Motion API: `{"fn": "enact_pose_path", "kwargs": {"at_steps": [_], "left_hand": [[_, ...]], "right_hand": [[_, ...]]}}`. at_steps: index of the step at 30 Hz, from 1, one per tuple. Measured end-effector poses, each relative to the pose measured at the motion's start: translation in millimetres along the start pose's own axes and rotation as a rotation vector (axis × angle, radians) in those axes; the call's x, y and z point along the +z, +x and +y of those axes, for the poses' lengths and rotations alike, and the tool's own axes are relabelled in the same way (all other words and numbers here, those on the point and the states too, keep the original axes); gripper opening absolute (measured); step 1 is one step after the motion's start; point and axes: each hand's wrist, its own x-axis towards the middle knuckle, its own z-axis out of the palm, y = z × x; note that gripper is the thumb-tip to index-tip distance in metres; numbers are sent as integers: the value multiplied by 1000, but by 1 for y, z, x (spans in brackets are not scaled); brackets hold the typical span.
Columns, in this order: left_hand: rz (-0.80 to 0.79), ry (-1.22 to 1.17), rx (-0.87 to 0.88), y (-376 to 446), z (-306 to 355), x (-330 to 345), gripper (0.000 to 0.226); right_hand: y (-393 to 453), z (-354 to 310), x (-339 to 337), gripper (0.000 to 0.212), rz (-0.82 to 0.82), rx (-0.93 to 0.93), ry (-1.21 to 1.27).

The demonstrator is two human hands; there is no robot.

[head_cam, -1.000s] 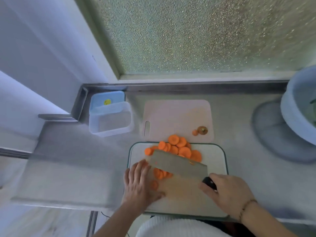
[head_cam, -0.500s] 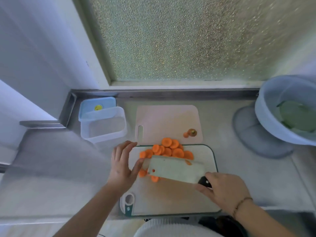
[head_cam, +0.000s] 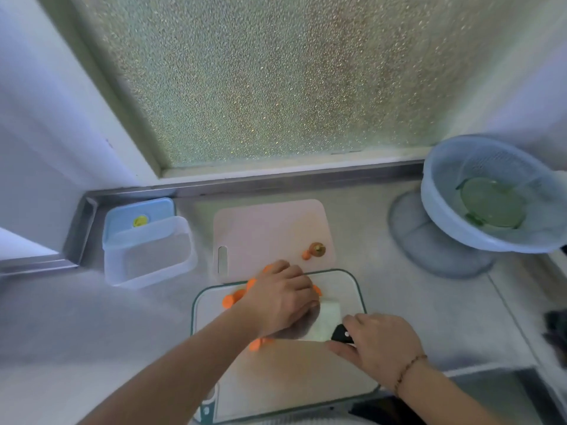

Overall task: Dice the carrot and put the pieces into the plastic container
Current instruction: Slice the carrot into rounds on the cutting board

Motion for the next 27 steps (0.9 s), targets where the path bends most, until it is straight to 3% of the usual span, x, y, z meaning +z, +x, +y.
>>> {"fn": "enact_pose_path", "kwargs": {"at_steps": [2, 3, 5, 7, 11, 14, 18, 24, 27], "left_hand": [[13, 6, -19, 8, -5, 6, 13], [22, 1, -72, 14, -10, 10, 14], [53, -28, -245, 29, -26, 20, 20], [53, -48, -421, 46, -45, 27, 26], [-77, -90, -599, 65, -71, 40, 31], [-214, -140, -603, 66, -74, 44, 32], [7, -216, -615, 53, -69, 50, 21], [83, -233, -742, 46, -73, 52, 8], [52, -192, -544, 43, -56, 47, 20]], "right_hand": [[1, 4, -10, 88, -86, -17, 45], [0, 8, -8, 97, -48, -13, 72], [-4, 15, 1, 106, -60, 11, 138], [-7, 22, 6, 102, -37, -20, 127], [-13, 29, 3, 113, -284, 92, 175], [-21, 40, 10, 118, -188, 120, 195], [-42, 62, 30, 78, -70, 167, 179], [-87, 91, 33, 73, -31, 222, 166], [-94, 88, 18, 70, -90, 378, 297]]}}
